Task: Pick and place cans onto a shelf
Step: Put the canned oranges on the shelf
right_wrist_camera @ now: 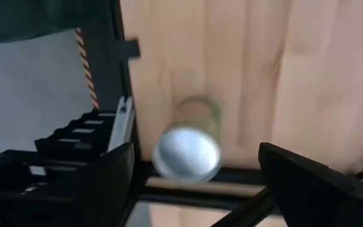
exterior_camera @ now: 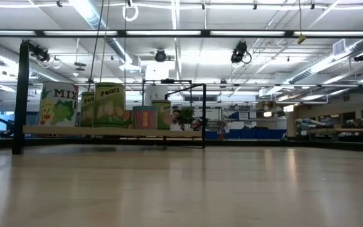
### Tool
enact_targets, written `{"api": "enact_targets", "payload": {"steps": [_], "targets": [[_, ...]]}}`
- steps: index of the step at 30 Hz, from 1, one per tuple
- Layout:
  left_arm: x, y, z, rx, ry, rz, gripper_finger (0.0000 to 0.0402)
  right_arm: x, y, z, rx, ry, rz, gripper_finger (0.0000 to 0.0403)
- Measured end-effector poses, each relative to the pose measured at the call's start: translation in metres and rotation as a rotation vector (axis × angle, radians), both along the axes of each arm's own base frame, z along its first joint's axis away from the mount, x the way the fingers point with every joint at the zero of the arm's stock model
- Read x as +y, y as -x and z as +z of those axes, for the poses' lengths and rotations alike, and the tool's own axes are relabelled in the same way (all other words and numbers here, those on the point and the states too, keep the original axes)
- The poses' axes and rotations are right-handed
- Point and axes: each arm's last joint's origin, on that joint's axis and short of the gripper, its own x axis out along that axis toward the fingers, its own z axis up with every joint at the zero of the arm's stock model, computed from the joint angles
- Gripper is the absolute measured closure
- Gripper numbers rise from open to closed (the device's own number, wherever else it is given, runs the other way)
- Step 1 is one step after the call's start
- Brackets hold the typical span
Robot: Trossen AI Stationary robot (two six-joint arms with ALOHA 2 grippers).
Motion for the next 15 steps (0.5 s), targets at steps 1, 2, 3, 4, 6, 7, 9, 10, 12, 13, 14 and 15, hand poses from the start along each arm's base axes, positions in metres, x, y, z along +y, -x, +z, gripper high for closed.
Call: {"api": "enact_targets", "payload": {"steps": [1,2,3,4,6,7,9,10,12,13,14,15], "targets": [[-0.007,-0.002,-0.002,-0.009,0.002,-0.002,0.0395,0.006,0.005,-0.002,0.023,0.004,-0.025,0.0051],[-0.015,-0.002,-0.005,-0.012,0.003,-0.006,0.0395,0.011,0.009,-0.004,0.049,0.010,-0.049,0.0046],[-0.023,-0.002,-0.007,-0.017,0.008,-0.009,0.0395,0.016,0.014,-0.007,0.066,0.015,-0.063,0.0041],[-0.031,-0.003,-0.008,-0.029,0.016,-0.018,0.0395,0.022,0.017,-0.009,0.077,0.021,-0.069,0.0037],[-0.046,-0.003,-0.013,-0.055,0.030,-0.029,0.0395,0.033,0.025,-0.015,0.094,0.041,-0.073,0.0029],[-0.054,-0.003,-0.016,-0.056,0.034,-0.037,0.0395,0.038,0.028,-0.019,0.103,0.053,-0.078,0.0026],[-0.070,-0.001,-0.021,-0.065,0.063,-0.044,0.0395,0.047,0.032,-0.027,0.125,0.085,-0.116,0.0022],[-0.078,0.000,-0.024,-0.069,0.085,-0.045,0.0395,0.050,0.035,-0.031,0.142,0.100,-0.133,0.0019],[-0.095,0.002,-0.032,-0.084,0.137,-0.041,0.0395,0.057,0.039,-0.037,0.177,0.106,-0.136,0.0015],[-0.104,0.004,-0.037,-0.084,0.162,-0.043,0.0395,0.060,0.041,-0.039,0.188,0.106,-0.138,0.0014],[-0.114,0.006,-0.042,-0.079,0.180,-0.049,0.0395,0.064,0.041,-0.041,0.191,0.091,-0.136,0.0012],[-0.123,0.008,-0.046,-0.083,0.196,-0.060,0.0395,0.068,0.040,-0.042,0.182,0.065,-0.140,0.0011]]}}
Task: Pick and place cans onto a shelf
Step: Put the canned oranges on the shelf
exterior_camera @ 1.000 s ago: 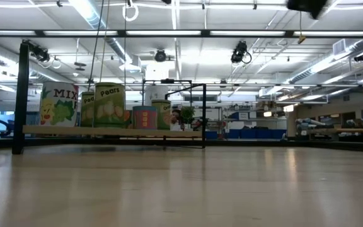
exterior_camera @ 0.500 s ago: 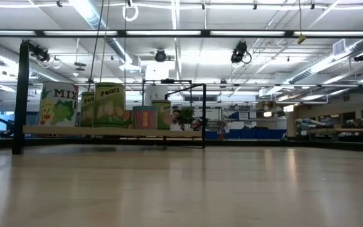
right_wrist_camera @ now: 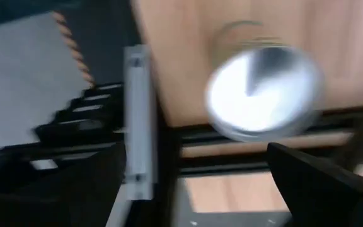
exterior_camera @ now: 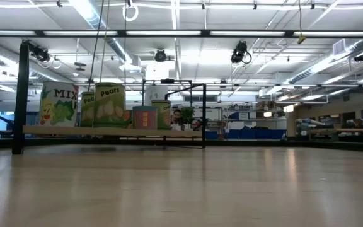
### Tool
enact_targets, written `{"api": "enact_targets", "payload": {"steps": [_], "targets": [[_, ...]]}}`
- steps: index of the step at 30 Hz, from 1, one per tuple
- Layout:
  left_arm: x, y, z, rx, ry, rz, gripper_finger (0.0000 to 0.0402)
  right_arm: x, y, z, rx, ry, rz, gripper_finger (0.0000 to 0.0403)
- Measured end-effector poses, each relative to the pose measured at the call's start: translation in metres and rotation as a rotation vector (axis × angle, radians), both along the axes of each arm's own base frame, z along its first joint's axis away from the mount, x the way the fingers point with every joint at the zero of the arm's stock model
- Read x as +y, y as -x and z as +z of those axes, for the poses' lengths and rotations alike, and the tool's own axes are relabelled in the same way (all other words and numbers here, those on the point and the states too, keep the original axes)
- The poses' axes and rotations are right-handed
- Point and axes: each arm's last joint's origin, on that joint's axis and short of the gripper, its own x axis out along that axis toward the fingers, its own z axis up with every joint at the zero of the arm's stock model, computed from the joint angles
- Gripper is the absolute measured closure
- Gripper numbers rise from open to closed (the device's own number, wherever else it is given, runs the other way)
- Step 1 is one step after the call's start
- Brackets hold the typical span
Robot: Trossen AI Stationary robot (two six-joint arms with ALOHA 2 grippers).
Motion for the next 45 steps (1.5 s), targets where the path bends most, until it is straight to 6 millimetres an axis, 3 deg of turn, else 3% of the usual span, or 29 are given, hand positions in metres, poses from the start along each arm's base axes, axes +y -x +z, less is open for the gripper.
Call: {"api": "enact_targets", "payload": {"steps": [7,14,18,37,45], "targets": [[-0.048,0.014,-0.027,-0.072,0.101,0.018,0.0395,-0.002,-0.002,0.000,-0.071,0.043,-0.038,0.0010],[-0.067,0.019,-0.045,-0.136,0.177,0.075,0.0395,-0.010,0.001,-0.017,-0.079,0.128,0.002,0.0011],[-0.066,0.016,-0.048,-0.148,0.172,0.093,0.0395,-0.009,0.000,-0.034,-0.060,0.074,-0.005,0.0011],[-0.027,-0.011,-0.048,-0.146,0.149,0.180,0.0395,-0.010,0.005,-0.029,-0.060,0.112,0.022,0.0011],[-0.022,-0.014,-0.048,-0.139,0.158,0.184,0.0395,-0.013,0.007,-0.037,-0.043,0.121,0.076,0.0011]]}}
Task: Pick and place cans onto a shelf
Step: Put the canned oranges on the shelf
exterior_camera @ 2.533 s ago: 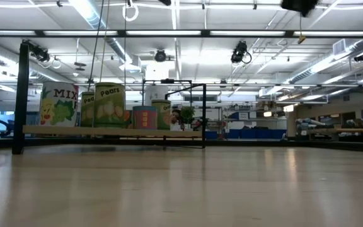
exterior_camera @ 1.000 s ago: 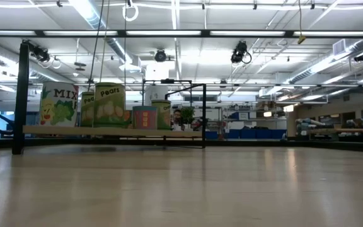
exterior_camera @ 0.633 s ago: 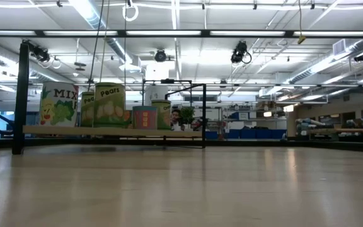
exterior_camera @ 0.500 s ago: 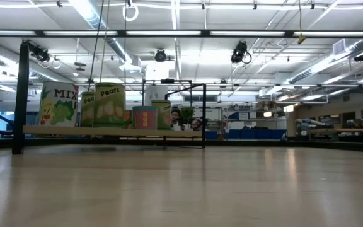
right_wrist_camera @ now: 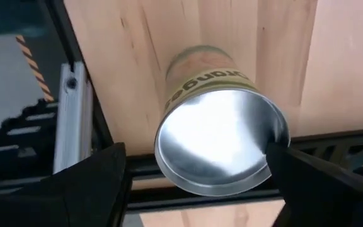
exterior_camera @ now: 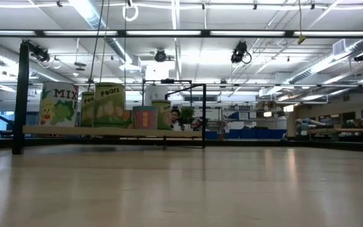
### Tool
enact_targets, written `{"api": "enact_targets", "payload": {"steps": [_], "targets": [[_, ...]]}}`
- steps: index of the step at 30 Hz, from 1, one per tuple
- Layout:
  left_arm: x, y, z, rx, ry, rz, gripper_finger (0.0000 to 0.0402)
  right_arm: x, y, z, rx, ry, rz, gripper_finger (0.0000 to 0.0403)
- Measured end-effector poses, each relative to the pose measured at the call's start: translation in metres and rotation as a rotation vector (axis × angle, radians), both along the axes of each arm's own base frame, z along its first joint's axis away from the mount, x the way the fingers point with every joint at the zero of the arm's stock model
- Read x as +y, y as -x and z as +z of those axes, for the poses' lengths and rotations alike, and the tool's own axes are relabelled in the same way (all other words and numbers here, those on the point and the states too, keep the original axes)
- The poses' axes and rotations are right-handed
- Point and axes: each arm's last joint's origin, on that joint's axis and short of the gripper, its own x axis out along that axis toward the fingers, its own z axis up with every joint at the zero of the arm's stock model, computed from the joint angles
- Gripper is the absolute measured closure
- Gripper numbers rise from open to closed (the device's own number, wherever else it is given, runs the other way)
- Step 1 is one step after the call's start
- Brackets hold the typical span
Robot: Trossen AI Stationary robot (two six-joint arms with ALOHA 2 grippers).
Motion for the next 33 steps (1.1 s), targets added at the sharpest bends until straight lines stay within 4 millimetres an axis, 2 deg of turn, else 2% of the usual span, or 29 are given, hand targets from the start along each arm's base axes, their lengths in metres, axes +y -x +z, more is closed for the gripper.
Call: {"api": "enact_targets", "payload": {"steps": [3,9,19,22,29,33], "targets": [[0.000,0.000,0.000,0.000,0.001,-0.002,0.0395,-0.002,0.000,0.002,0.020,0.008,-0.002,0.0011],[0.000,0.000,0.000,0.003,-0.020,-0.016,0.0395,-0.004,0.000,0.018,-0.007,0.018,0.004,0.0011],[0.001,0.000,0.000,0.004,-0.038,-0.028,0.0395,-0.008,-0.003,0.000,-0.001,-0.015,0.037,0.0011],[0.001,0.000,0.000,0.004,-0.039,-0.028,0.0395,-0.010,-0.005,0.002,0.013,-0.008,0.024,0.0011],[0.001,0.000,0.000,0.004,-0.041,-0.029,0.0395,-0.019,-0.002,0.020,-0.003,-0.006,0.023,0.0011],[0.001,0.000,0.000,0.005,-0.050,-0.035,0.0395,-0.025,0.001,0.013,-0.016,-0.017,0.038,0.0011]]}}
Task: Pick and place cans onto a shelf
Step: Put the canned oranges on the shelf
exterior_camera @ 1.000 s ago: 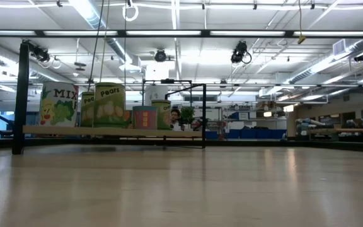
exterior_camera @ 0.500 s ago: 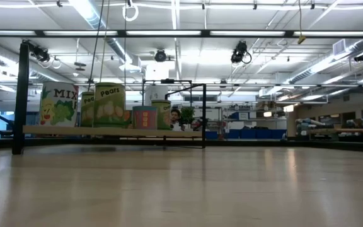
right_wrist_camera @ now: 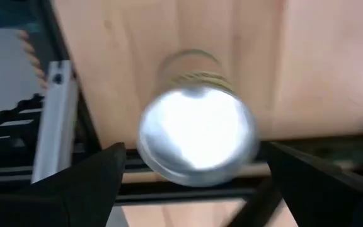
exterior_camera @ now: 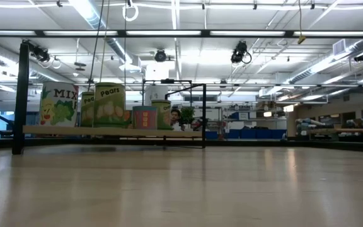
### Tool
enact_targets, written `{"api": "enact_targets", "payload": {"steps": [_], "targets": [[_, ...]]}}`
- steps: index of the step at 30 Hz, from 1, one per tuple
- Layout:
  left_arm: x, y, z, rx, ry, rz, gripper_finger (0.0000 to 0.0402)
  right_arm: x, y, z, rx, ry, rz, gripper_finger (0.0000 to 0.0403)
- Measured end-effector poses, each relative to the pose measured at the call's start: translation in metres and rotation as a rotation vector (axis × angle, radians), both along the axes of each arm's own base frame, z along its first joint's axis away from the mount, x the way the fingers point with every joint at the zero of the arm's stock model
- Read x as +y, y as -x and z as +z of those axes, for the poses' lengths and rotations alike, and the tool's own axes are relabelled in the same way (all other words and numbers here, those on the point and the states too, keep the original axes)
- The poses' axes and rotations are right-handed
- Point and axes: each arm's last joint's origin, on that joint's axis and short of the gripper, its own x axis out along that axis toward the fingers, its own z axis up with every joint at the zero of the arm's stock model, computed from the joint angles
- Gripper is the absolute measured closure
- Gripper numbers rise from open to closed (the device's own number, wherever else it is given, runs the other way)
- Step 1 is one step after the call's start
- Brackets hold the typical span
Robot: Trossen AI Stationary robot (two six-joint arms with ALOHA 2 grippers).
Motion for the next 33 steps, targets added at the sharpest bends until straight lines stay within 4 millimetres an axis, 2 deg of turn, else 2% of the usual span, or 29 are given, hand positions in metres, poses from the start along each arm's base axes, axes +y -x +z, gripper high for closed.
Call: {"api": "enact_targets", "payload": {"steps": [8,17,23,25,28,33], "targets": [[0.000,0.000,0.000,0.001,-0.009,-0.005,0.0395,-0.007,0.004,-0.022,0.018,-0.008,0.038,0.0011],[0.002,-0.001,0.000,0.000,-0.004,0.002,0.0395,-0.008,-0.003,-0.033,-0.028,-0.048,0.057,0.0014],[0.002,-0.001,0.002,0.002,-0.021,-0.011,0.0395,-0.018,-0.005,-0.043,0.036,-0.037,0.051,0.0066],[0.002,-0.001,0.007,0.001,-0.026,-0.037,0.0395,-0.019,-0.006,-0.042,0.065,-0.059,0.063,0.0086],[0.003,0.002,0.015,0.026,-0.041,-0.083,0.0395,-0.022,-0.015,-0.035,0.088,-0.082,0.049,0.0089],[0.010,0.018,0.030,0.118,-0.115,-0.112,0.0395,-0.038,-0.054,-0.009,0.009,-0.094,-0.052,0.0088]]}}
